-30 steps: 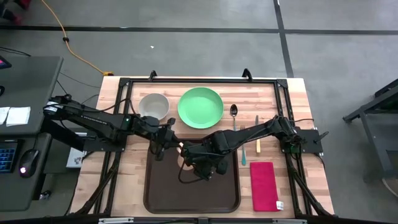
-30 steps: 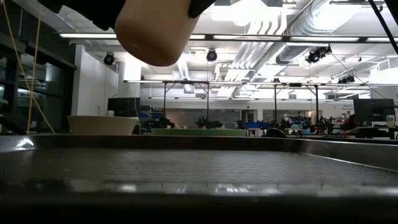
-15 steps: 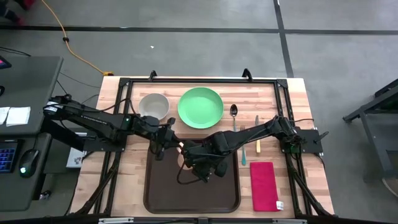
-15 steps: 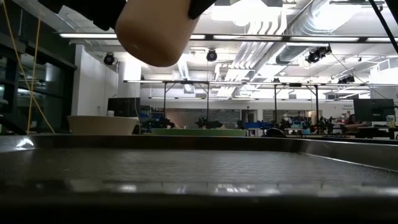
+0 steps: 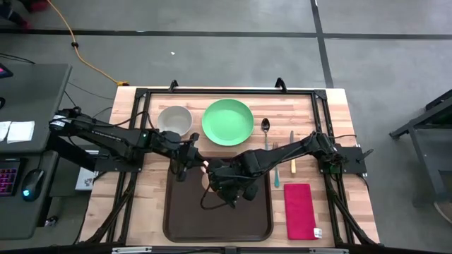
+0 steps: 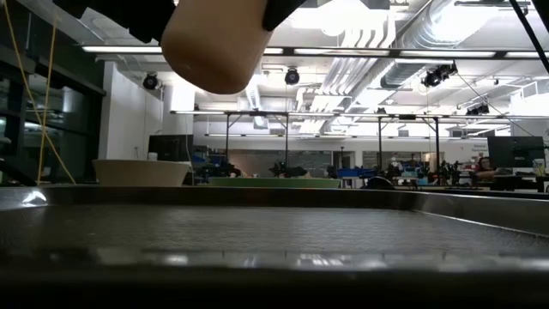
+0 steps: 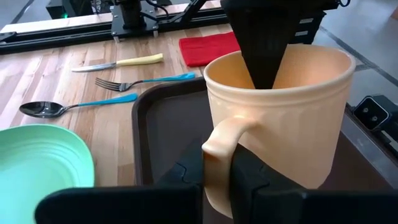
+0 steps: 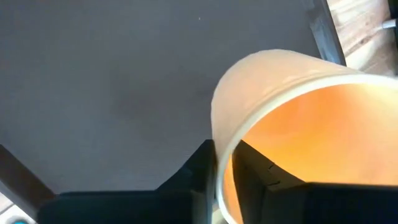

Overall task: Set up tray
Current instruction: Put the orange cup on the brown serving tray

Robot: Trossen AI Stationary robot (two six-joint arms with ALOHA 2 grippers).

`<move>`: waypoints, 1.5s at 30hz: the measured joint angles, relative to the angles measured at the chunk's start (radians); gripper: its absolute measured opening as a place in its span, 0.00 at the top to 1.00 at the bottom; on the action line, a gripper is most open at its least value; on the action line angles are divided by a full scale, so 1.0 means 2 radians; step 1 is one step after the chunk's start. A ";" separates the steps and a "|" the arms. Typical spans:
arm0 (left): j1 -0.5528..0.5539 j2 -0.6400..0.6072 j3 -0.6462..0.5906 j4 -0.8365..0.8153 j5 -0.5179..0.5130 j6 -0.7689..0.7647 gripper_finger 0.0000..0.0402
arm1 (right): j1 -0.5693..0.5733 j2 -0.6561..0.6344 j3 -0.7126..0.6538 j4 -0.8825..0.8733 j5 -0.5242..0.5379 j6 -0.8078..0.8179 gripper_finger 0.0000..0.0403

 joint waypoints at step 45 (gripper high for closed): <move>0.000 -0.027 0.000 -0.129 -0.015 0.001 0.82 | 0.008 -0.035 0.001 -0.074 0.044 0.226 0.77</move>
